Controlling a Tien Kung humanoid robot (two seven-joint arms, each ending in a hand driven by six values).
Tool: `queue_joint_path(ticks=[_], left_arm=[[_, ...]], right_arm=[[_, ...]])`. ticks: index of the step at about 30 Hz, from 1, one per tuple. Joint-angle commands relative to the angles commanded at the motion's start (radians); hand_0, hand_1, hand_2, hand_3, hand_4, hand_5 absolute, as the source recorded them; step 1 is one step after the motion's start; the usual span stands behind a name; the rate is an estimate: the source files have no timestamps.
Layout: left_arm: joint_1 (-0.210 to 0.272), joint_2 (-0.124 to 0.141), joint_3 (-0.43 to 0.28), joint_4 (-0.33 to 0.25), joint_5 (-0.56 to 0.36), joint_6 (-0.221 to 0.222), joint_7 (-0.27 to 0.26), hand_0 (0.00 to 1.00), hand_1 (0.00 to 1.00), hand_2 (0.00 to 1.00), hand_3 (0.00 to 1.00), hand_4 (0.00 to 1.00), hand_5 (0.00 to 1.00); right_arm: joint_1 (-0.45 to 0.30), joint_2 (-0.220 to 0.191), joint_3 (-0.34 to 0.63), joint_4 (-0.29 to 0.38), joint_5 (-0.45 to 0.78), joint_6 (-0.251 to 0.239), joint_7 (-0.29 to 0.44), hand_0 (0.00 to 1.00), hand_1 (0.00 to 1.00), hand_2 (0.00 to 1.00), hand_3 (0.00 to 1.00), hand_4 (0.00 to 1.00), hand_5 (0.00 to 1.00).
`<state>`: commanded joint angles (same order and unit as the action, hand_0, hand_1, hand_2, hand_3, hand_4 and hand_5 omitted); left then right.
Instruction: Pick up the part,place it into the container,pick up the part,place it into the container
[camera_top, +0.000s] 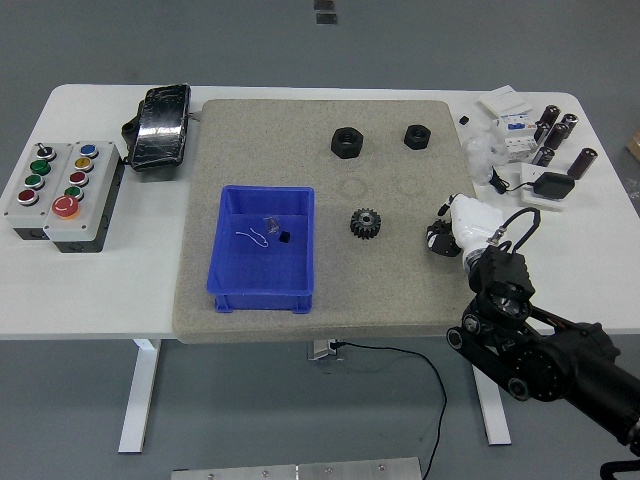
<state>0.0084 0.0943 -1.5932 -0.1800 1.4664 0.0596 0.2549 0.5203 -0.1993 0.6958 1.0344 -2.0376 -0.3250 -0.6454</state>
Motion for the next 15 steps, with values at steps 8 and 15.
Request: queue_joint_path(ticks=[8,15], left_arm=[[-0.001,0.000,0.000,0.000,-0.002,0.000,-0.002,0.632,0.548,0.527,0.592,0.647,0.324],[-0.001,0.001,-0.001,0.000,-0.002,0.000,-0.003,0.632,0.549,0.528,0.593,0.647,0.322]], right_arm=[[0.002,-0.007,-0.006,0.020,-0.015,-0.014,0.000,0.368,0.547,0.398,0.563,0.512,0.184],[0.008,-0.011,-0.012,0.044,-0.034,-0.039,0.000,0.353,0.547,0.396,0.562,0.518,0.187]])
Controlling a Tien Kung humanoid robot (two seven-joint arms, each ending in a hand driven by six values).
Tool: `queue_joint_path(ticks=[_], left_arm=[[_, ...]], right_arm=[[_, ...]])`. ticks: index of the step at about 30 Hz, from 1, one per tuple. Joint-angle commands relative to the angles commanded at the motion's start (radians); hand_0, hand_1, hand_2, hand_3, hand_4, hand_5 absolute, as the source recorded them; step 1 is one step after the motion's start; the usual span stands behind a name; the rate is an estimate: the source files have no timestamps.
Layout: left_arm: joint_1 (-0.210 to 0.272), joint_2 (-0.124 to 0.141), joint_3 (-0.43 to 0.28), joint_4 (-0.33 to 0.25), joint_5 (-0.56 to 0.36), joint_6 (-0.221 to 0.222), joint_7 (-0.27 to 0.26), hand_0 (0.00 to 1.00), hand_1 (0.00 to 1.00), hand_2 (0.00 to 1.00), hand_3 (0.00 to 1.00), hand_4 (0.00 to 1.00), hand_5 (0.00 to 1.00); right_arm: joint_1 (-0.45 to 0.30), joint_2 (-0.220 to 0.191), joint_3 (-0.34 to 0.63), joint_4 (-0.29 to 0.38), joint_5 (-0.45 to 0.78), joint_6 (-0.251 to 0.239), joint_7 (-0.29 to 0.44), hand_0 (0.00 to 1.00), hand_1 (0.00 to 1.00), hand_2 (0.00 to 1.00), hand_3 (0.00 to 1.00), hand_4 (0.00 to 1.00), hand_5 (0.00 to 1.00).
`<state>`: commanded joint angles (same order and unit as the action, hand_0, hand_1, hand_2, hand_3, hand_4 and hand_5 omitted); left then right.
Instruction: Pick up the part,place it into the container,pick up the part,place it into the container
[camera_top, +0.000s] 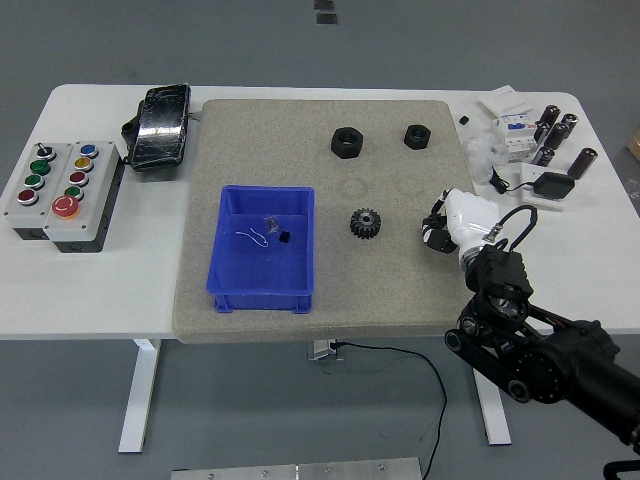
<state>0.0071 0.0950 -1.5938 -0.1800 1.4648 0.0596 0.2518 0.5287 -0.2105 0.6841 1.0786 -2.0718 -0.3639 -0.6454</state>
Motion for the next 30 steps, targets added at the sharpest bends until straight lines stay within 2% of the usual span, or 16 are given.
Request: queue_joint_path(ticks=[4,7,9,12,15,19,20,23,26,27,30], left_arm=[[0.000,-0.001,0.001,0.000,-0.002,0.000,-0.001,0.631,0.550,0.528,0.593,0.646,0.322],[0.000,-0.001,0.002,0.000,-0.004,0.000,0.000,0.631,0.550,0.528,0.593,0.646,0.322],[0.000,-0.001,0.001,0.000,-0.002,0.000,0.001,0.633,0.550,0.528,0.592,0.647,0.322],[0.001,-0.001,-0.002,0.000,0.002,0.000,0.004,0.633,0.550,0.528,0.592,0.647,0.322],[0.000,0.001,-0.002,0.000,0.003,0.000,0.005,0.632,0.550,0.528,0.592,0.649,0.326],[-0.001,0.002,0.000,0.000,0.003,-0.001,0.005,0.632,0.550,0.528,0.592,0.649,0.326],[-0.001,0.002,0.001,0.000,0.003,-0.001,0.005,0.632,0.550,0.528,0.592,0.652,0.331],[-0.001,0.002,0.001,0.000,0.003,-0.001,0.006,0.632,0.550,0.528,0.592,0.652,0.331],[-0.002,0.002,0.000,0.000,0.005,-0.001,0.006,0.632,0.550,0.528,0.592,0.652,0.331],[-0.002,0.002,-0.001,0.000,0.006,-0.001,0.006,0.632,0.550,0.527,0.592,0.653,0.331],[-0.003,0.001,-0.001,0.000,0.007,-0.001,0.007,0.632,0.550,0.527,0.592,0.653,0.331]], right_arm=[[0.005,-0.004,-0.003,0.036,-0.020,-0.016,0.000,0.349,0.542,0.393,0.558,0.524,0.188],[0.015,-0.008,-0.016,0.093,-0.023,-0.031,0.000,0.349,0.542,0.393,0.558,0.524,0.188],[0.025,-0.006,-0.031,0.131,-0.007,-0.053,0.000,0.348,0.540,0.393,0.560,0.534,0.191],[0.045,0.005,-0.069,0.196,0.058,-0.110,0.013,0.348,0.540,0.393,0.560,0.534,0.191],[0.066,0.026,-0.114,0.260,0.157,-0.180,0.085,0.368,0.539,0.408,0.564,0.544,0.191],[0.090,0.053,-0.165,0.310,0.295,-0.260,0.191,0.368,0.539,0.408,0.564,0.544,0.191],[0.096,0.059,-0.177,0.315,0.330,-0.266,0.217,0.448,0.576,0.547,0.608,0.566,0.203],[0.107,0.069,-0.202,0.318,0.417,-0.227,0.280,0.448,0.576,0.547,0.608,0.566,0.203],[0.115,0.076,-0.229,0.303,0.484,-0.169,0.294,0.448,0.576,0.547,0.608,0.566,0.203],[0.116,0.078,-0.237,0.297,0.504,-0.152,0.295,0.710,0.756,0.755,0.705,0.786,0.289],[0.119,0.086,-0.260,0.276,0.540,-0.130,0.302,0.710,0.756,0.755,0.705,0.786,0.289]])
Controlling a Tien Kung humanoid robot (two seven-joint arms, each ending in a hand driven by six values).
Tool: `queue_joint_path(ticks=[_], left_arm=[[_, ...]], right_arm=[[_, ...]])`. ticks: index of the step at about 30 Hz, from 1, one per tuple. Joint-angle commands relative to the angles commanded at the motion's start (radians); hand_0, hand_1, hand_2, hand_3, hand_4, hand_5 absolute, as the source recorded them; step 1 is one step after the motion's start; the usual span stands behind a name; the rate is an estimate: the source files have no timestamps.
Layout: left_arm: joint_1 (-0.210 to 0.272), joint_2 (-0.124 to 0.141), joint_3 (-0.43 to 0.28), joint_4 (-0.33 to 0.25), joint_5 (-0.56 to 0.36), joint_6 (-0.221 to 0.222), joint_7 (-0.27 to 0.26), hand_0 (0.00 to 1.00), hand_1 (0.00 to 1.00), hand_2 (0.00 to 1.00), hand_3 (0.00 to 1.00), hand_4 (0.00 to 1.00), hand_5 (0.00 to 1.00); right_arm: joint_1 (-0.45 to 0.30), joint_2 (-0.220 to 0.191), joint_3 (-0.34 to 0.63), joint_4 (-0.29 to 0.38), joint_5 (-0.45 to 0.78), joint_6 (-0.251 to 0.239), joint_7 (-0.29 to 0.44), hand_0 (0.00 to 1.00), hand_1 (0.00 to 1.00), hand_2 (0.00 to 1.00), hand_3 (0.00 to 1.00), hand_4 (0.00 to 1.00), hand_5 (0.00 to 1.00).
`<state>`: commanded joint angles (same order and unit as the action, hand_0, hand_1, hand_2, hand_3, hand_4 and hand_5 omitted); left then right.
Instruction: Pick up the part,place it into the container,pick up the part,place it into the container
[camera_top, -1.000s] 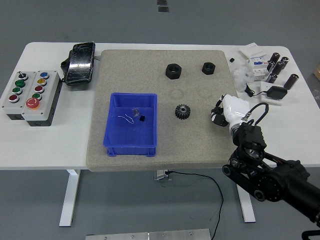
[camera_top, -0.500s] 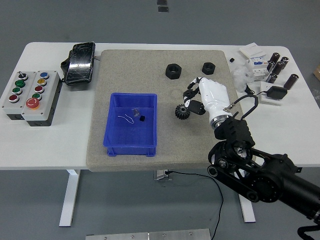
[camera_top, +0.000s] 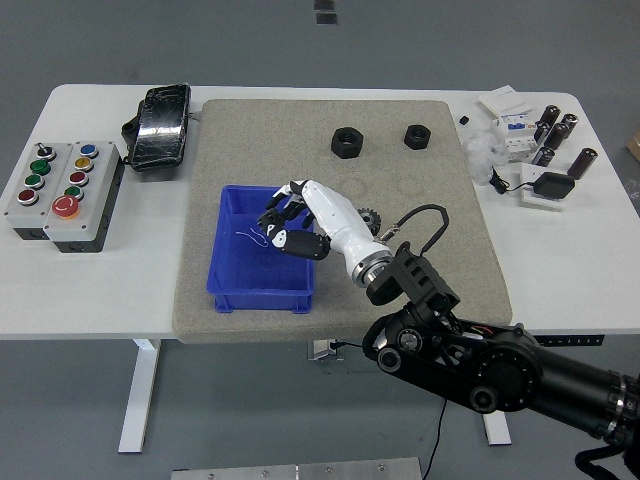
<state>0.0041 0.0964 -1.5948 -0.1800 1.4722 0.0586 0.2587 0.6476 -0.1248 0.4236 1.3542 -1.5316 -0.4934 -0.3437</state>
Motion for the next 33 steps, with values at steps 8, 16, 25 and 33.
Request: queue_joint_path(ticks=[8,16,25,33], left_arm=[[0.001,0.000,-0.002,0.000,0.006,-0.002,0.002,0.632,0.550,0.527,0.591,0.653,0.333],[0.000,-0.001,-0.002,0.000,0.006,-0.002,0.000,0.632,0.550,0.528,0.591,0.652,0.333],[0.000,-0.001,0.001,0.000,0.006,-0.004,0.000,0.631,0.549,0.527,0.589,0.651,0.332],[-0.003,0.003,0.003,0.000,0.006,-0.003,-0.002,0.632,0.548,0.527,0.591,0.648,0.329]], right_arm=[[-0.007,0.004,0.013,-0.016,-0.016,-0.017,0.002,0.737,0.784,0.775,0.754,0.832,0.323],[-0.035,-0.017,0.147,-0.039,-0.141,-0.049,-0.076,0.693,0.742,0.734,0.735,0.854,0.332],[-0.017,-0.051,0.161,-0.179,-0.298,0.105,-0.253,0.676,0.745,0.751,0.759,0.852,0.327],[0.024,-0.026,0.108,-0.255,-0.302,0.206,-0.302,0.680,0.747,0.762,0.772,0.859,0.338]])
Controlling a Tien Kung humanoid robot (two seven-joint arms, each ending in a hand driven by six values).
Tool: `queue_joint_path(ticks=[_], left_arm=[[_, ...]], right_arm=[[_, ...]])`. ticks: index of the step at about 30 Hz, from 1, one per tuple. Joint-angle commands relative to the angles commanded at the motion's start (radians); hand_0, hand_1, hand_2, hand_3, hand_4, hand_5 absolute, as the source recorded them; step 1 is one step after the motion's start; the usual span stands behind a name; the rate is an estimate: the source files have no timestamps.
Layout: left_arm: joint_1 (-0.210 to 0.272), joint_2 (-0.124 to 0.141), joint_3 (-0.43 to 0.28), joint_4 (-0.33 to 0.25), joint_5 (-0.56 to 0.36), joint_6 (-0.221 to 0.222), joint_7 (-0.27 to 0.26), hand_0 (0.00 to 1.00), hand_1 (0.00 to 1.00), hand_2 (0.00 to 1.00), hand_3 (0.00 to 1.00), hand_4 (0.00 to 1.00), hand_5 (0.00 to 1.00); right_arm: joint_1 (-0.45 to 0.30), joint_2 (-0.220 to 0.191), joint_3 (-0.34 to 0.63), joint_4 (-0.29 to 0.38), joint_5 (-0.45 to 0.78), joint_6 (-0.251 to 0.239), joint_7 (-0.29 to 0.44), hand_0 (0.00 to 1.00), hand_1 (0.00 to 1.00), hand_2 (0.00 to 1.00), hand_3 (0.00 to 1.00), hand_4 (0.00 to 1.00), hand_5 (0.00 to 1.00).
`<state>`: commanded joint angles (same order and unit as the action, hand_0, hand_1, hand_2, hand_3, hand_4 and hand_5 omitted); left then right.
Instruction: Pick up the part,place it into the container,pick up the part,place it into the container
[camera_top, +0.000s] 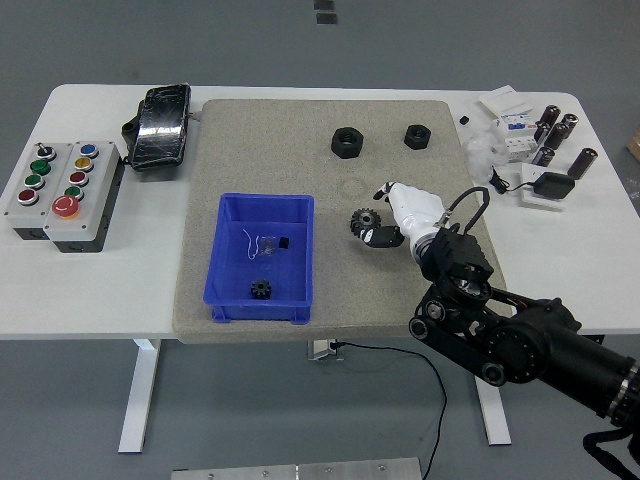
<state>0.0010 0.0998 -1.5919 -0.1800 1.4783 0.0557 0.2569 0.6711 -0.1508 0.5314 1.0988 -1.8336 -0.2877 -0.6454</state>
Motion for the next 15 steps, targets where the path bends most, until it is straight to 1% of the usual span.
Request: queue_joint_path(ticks=[7,11,12,15], left_arm=[[-0.003,-0.002,0.000,0.000,0.005,-0.002,0.001,0.632,0.549,0.527,0.590,0.647,0.329],[-0.003,-0.002,-0.001,0.000,0.006,-0.002,0.002,0.632,0.549,0.527,0.590,0.647,0.329],[-0.002,-0.002,-0.001,0.000,0.007,-0.002,0.002,0.632,0.549,0.527,0.590,0.645,0.328],[-0.003,-0.003,0.000,0.000,0.007,-0.002,0.002,0.632,0.549,0.527,0.590,0.645,0.328]], right_arm=[[0.036,0.027,-0.041,-0.078,0.053,0.000,0.016,0.668,0.739,0.757,0.770,0.858,0.336],[0.047,0.040,-0.066,-0.111,0.083,-0.014,0.032,0.668,0.739,0.757,0.770,0.858,0.336],[0.048,0.042,-0.070,-0.115,0.087,-0.019,0.035,0.641,0.706,0.696,0.720,0.792,0.292],[0.049,0.048,-0.078,-0.122,0.100,-0.045,0.050,0.641,0.706,0.696,0.720,0.792,0.292]])
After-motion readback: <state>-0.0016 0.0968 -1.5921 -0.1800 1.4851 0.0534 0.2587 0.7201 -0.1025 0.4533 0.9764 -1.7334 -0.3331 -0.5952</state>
